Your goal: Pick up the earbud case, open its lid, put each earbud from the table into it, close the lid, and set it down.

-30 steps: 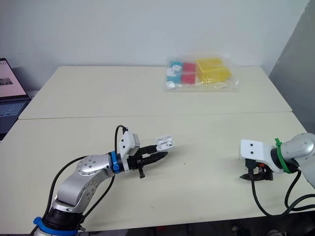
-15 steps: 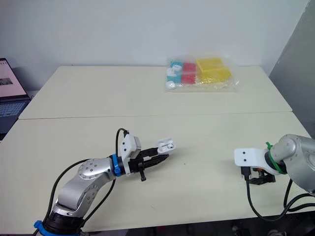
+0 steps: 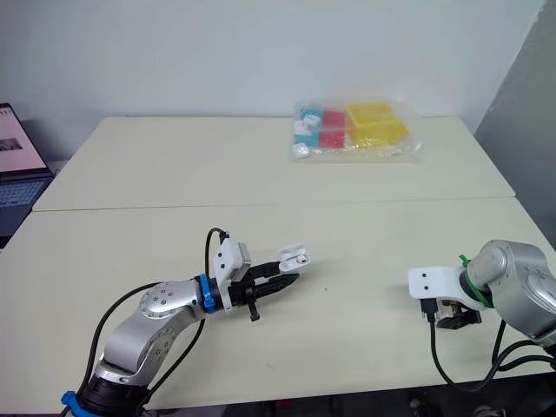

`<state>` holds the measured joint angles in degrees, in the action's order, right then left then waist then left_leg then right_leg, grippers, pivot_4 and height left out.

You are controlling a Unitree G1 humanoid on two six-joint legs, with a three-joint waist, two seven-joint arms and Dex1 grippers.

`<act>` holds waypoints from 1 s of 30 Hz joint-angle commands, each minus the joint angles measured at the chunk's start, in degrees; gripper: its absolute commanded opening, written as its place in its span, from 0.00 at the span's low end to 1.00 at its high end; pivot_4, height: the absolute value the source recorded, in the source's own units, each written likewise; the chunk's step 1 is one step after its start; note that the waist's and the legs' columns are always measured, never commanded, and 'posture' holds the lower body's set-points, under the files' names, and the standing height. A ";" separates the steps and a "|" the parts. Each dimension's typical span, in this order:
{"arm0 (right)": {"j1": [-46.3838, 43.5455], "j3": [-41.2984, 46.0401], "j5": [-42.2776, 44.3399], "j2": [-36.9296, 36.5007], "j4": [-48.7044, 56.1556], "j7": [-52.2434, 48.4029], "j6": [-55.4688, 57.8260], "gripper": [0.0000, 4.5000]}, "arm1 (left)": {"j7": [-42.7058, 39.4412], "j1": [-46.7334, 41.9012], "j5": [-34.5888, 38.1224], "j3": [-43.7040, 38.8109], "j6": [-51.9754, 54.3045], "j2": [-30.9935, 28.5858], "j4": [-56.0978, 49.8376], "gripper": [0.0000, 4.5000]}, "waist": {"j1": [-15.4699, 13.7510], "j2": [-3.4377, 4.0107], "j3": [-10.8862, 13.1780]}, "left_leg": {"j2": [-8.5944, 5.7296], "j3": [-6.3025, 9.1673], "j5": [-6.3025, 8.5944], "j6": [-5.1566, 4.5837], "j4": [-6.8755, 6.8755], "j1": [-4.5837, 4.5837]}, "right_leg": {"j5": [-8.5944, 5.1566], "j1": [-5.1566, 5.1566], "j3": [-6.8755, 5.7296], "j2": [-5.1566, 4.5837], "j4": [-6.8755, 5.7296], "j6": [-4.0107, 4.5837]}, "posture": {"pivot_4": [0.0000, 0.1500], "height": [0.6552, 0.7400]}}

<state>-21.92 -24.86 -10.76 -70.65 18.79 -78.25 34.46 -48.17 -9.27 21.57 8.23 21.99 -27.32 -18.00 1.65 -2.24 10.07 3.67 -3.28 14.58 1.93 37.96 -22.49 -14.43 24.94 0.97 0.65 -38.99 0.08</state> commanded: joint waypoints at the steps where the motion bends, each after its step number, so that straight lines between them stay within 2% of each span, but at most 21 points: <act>1: 0.00 0.81 -1.07 -0.57 -0.09 -0.85 -0.68 0.73 | -0.01 -0.17 0.43 0.13 -0.97 0.23 -2.62 0.17 | 0.00 0.00 0.00 | 0.00 0.00 0.00 0.00 0.00 0.00 | 0.00 0.00 -0.01 0.00 0.00 0.00 | 1.00 1.00; 7: -0.29 0.56 -1.67 0.29 -0.59 -1.35 -0.70 0.73 | -0.04 -0.48 0.34 0.23 -1.15 0.31 -2.17 0.17 | 0.00 0.00 0.00 | 0.00 0.00 0.00 0.00 0.01 0.00 | 0.00 -0.01 0.00 0.00 0.00 0.00 | 1.00 1.00; 8: -0.29 0.57 -1.78 0.43 -0.64 -1.38 -0.68 0.70 | 0.00 -0.52 0.36 0.23 -1.12 0.36 -2.14 0.17 | 0.00 0.00 0.00 | 0.00 0.00 0.00 0.00 0.01 0.00 | 0.00 -0.02 0.00 0.00 0.00 0.00 | 1.00 1.00; 10: -0.31 0.58 -1.98 0.76 -0.70 -1.47 -0.63 0.61 | 0.04 -0.60 0.35 0.25 -1.14 0.40 -2.03 0.17 | 0.00 0.00 0.00 | 0.00 0.00 0.00 0.00 0.01 0.00 | 0.00 -0.03 -0.01 0.00 0.00 0.00 | 1.00 1.00; 16: -0.23 0.82 -2.12 1.22 -0.86 -1.90 -0.67 0.14 | 0.27 -0.66 0.53 0.06 -0.83 0.67 -1.94 0.17 | 0.00 0.00 -0.01 | 0.00 0.00 0.00 0.00 0.02 0.05 | 0.00 -0.08 -0.02 0.00 0.00 0.00 | 1.00 1.00; 17: -0.14 0.94 -2.02 1.11 -0.79 -2.09 -0.77 0.09 | 0.26 -0.68 0.50 0.03 -0.82 0.68 -1.91 0.17 | 0.00 0.00 -0.01 | 0.00 0.00 0.00 0.00 0.02 0.05 | 0.00 -0.08 -0.02 0.00 0.00 0.00 | 1.00 1.00; 24: -0.57 2.17 -1.22 0.29 -0.77 -3.12 -2.42 0.09 | 0.09 -0.82 0.30 0.12 -1.02 0.63 -1.64 0.17 | 0.00 0.00 -0.01 | 0.00 0.00 0.00 0.00 0.02 0.05 | 0.00 -0.08 -0.02 0.00 0.00 0.00 | 1.00 1.00; 30: -2.80 10.35 7.47 -0.97 4.73 -6.72 0.83 0.09 | -0.14 -1.94 0.12 -0.23 -1.50 0.62 -0.66 0.17 | 0.03 0.00 0.00 | 0.00 0.01 0.00 0.00 0.01 0.05 | 0.00 -0.07 -0.01 0.01 -0.01 0.00 | 1.00 1.00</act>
<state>-23.15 -18.98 -6.51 -70.53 20.60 -83.61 33.65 -48.17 -10.24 21.45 8.51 21.83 -26.84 -17.61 1.68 -2.24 10.07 3.66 -3.27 14.58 1.93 37.97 -22.43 -14.43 24.87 0.97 0.66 -39.01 0.08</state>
